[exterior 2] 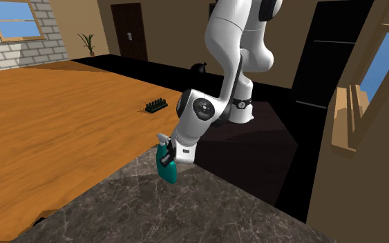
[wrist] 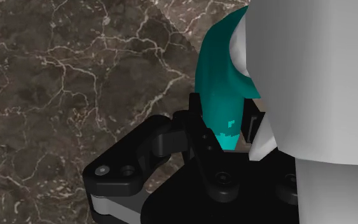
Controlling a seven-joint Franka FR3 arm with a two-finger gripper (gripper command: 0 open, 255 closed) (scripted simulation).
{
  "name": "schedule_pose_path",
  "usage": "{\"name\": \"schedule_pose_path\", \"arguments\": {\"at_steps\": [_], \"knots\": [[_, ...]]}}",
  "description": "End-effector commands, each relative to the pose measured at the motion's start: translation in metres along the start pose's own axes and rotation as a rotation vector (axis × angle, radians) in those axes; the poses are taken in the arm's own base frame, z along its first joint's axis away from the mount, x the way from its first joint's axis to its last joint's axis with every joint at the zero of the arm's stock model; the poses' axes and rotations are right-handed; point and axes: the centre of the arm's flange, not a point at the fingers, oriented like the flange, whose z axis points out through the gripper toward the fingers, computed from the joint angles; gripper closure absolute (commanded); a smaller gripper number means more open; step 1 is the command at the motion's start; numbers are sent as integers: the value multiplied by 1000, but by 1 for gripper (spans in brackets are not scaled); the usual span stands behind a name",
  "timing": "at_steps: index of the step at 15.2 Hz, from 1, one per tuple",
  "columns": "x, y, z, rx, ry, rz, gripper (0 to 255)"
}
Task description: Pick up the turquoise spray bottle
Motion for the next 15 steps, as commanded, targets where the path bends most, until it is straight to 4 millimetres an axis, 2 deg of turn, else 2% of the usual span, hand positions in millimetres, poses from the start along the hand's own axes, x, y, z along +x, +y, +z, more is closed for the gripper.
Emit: {"name": "schedule_pose_path", "arguments": {"at_steps": [1, 15], "knots": [[0, 0, 0, 1, 0, 0, 255], [-36, 1, -64, 1, 0, 0, 255]]}}
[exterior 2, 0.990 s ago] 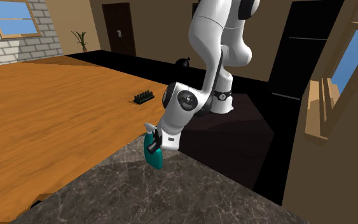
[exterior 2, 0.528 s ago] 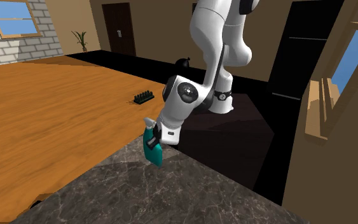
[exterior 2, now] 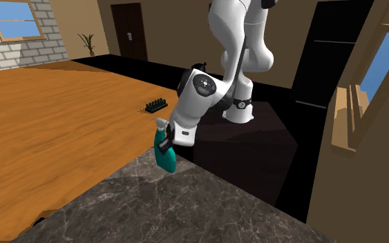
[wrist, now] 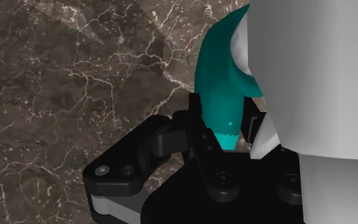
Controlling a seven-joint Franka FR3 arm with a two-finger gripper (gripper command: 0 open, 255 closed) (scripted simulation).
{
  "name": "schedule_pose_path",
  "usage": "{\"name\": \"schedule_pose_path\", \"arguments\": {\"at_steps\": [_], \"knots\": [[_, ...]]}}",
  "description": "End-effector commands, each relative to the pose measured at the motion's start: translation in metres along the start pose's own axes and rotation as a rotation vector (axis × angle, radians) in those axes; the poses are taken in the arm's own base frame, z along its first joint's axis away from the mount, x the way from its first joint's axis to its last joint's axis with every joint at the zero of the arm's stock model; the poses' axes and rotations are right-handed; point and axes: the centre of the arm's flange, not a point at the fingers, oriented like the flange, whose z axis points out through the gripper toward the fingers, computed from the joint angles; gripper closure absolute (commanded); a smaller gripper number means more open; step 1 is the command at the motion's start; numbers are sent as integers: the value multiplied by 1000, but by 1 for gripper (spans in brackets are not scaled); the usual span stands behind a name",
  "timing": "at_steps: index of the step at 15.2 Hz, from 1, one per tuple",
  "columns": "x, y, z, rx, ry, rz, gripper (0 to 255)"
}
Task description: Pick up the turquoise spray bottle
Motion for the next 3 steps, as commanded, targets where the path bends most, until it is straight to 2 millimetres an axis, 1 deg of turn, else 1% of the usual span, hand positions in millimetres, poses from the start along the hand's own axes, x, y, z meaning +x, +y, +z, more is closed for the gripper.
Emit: {"name": "schedule_pose_path", "arguments": {"at_steps": [1, 3], "knots": [[-5, 0, -9, 0, 0, 0, 255], [-5, 0, -10, 0, 0, 0, 255]]}}
